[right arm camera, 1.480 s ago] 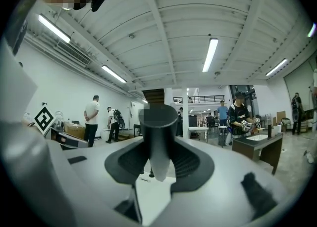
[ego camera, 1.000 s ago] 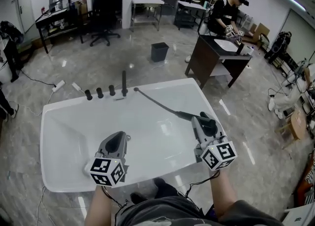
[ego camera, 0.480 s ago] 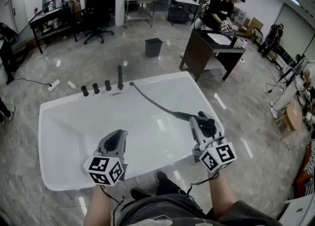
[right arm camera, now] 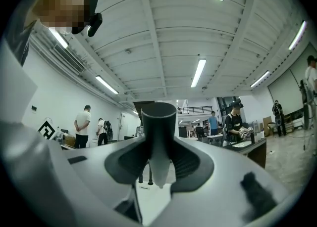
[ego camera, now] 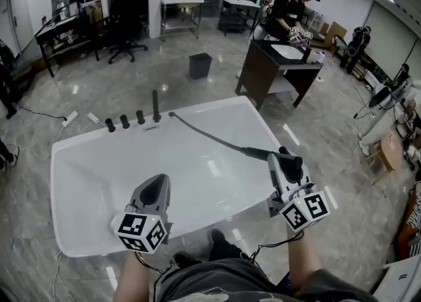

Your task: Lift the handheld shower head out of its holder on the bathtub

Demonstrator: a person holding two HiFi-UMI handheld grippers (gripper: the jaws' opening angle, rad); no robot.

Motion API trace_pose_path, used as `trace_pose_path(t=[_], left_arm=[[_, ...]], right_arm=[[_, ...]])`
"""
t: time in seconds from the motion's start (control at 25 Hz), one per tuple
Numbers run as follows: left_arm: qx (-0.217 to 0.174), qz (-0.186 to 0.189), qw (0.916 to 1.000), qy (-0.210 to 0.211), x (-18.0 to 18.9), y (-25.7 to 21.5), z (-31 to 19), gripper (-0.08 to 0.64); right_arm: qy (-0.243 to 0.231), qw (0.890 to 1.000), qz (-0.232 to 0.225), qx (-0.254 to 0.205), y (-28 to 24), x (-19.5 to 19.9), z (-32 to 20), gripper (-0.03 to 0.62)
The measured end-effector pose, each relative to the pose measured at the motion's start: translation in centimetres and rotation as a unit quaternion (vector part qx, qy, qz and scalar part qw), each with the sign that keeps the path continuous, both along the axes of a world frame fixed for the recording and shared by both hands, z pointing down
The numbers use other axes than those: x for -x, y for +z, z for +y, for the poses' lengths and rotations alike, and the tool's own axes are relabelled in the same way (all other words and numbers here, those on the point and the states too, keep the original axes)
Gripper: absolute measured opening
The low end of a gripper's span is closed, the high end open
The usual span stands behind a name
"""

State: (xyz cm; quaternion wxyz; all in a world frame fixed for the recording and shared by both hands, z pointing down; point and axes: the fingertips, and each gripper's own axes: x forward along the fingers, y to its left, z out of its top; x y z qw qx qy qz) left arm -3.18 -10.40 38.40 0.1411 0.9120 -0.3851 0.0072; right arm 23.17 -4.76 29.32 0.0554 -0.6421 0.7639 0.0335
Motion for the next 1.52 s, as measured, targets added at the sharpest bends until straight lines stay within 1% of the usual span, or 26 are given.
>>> trace_pose_path(t=[0.08, 0.16, 0.36, 0.52, 0.6, 0.72, 0.88, 1.04, 1.24, 1.52], left_arm=[[-0.006, 0.0, 1.0, -0.003, -0.8, -0.8, 0.9, 0.026], [-0.009, 0.0, 0.9999, -0.011, -1.0, -1.3, 1.5, 0.026], [-0.009, -0.001, 0.9987, -0.05, -1.1, -1.6, 3.0, 0.026], [-0.005, 0.007, 0.9973, -0.073, -3.1, -1.9, 4.8, 0.026], [-0.006, 0.006, 0.9969, -0.079, -4.4, -2.0, 5.8, 0.026], [-0.012, 0.005, 0.996, -0.088, -5.9, -2.5, 7.2, 0.026], [-0.012, 0.003, 0.9956, -0.093, -7.5, -2.4, 10.3, 0.026], [-0.009, 0.009, 0.9944, -0.104, -8.2, -2.1, 12.5, 0.026], [-0.007, 0.009, 0.9938, -0.111, -9.2, -1.7, 15.4, 0.026], [-0.011, 0.008, 0.9934, -0.114, -9.6, -2.2, 16.7, 0.026]], right_arm=[[-0.002, 1.0, -0.004, -0.006, -0.6, -1.0, 0.7, 0.141], [-0.013, 1.0, -0.007, -0.009, -0.9, -0.9, 0.6, 0.141], [-0.067, 0.998, 0.006, -0.018, -0.9, 0.8, 0.9, 0.141], [-0.114, 0.993, 0.003, -0.028, -1.7, 0.6, 2.6, 0.141], [-0.128, 0.991, 0.01, -0.032, -1.9, 0.3, 3.6, 0.141], [-0.138, 0.99, 0.022, -0.028, -1.5, -0.2, 4.7, 0.141], [-0.159, 0.987, 0.021, -0.027, -1.2, -0.9, 7.1, 0.141], [-0.17, 0.985, 0.035, -0.023, -0.6, -1.5, 9.2, 0.141], [-0.174, 0.984, 0.021, -0.018, 0.0, -2.7, 11.6, 0.141], [-0.18, 0.983, 0.025, -0.012, 0.6, -2.9, 12.4, 0.141]])
